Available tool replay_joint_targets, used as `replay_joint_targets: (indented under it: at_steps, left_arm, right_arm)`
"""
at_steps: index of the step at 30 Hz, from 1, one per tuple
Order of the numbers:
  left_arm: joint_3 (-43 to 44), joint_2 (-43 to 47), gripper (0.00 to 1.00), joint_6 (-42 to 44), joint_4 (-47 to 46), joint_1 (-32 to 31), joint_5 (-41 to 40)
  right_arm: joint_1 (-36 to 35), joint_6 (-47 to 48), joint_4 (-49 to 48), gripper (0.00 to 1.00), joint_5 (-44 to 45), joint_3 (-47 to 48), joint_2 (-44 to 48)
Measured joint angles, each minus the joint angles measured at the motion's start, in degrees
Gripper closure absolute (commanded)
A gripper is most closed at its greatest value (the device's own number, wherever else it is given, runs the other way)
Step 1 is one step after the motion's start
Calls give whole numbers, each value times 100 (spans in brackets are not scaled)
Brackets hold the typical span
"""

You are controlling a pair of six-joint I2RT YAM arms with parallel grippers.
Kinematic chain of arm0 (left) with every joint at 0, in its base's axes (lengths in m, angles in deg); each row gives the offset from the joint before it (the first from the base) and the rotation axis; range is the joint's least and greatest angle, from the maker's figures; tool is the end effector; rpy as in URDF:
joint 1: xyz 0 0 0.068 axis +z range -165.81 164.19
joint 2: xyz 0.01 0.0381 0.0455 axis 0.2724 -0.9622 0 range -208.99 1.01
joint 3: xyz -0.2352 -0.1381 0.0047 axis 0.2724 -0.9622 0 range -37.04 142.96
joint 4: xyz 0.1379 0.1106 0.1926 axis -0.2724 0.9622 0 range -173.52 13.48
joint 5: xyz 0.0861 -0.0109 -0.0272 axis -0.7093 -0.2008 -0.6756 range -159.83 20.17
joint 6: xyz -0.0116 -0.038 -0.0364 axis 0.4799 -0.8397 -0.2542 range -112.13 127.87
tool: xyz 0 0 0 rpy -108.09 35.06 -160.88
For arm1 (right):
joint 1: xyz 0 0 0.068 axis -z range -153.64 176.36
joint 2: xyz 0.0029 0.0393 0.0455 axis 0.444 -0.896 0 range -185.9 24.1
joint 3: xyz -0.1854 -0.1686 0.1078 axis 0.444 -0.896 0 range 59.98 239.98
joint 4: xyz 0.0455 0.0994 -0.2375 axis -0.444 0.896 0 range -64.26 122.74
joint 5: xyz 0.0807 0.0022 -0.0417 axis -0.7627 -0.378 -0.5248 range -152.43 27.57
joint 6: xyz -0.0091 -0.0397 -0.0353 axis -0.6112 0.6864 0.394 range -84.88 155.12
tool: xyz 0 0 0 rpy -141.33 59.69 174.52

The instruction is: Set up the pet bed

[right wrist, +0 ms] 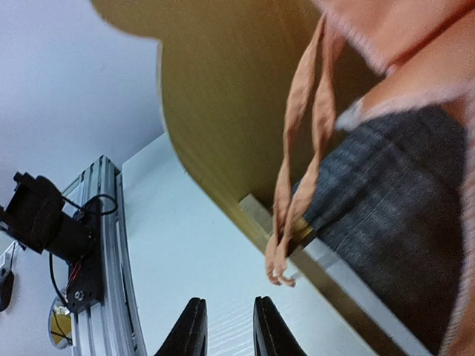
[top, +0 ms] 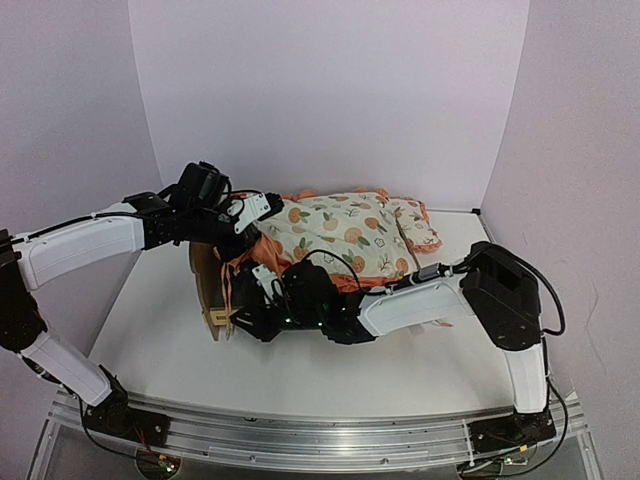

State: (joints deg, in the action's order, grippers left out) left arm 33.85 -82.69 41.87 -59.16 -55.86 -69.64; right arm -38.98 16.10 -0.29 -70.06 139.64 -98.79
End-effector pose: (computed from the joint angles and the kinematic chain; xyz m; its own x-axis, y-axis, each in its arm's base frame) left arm 0.2530 -0.2128 0.3139 -0.0226 0.7494 -0.6618 0.7938 0.4158 0.4438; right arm 0.1988 0.4449 0.1788 -0.4274 -0.1571 -0.8903 -0.8615 0.3695 0.3484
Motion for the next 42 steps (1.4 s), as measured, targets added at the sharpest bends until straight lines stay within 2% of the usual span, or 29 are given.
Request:
replay_joint_targets:
  at_steps: [7, 12, 20, 27, 42]
  left_arm:
    - [0, 0, 100, 0, -30, 0, 12]
    - [0, 0, 100, -2, -50, 20, 22]
    - [0, 0, 100, -2, -35, 26, 31]
    - [-2, 0, 100, -2, -36, 26, 69]
    - [-3, 0, 100, 0, -36, 26, 118]
  right_arm:
    - [65, -44, -526, 71, 737, 55, -7]
    - [52, -173, -721, 71, 992, 440, -352]
    - [32, -348, -787, 78, 1334, 617, -568]
    - [32, -366, -720, 75, 1827, 618, -574]
    - [32, -576, -592, 69, 1776, 964, -872]
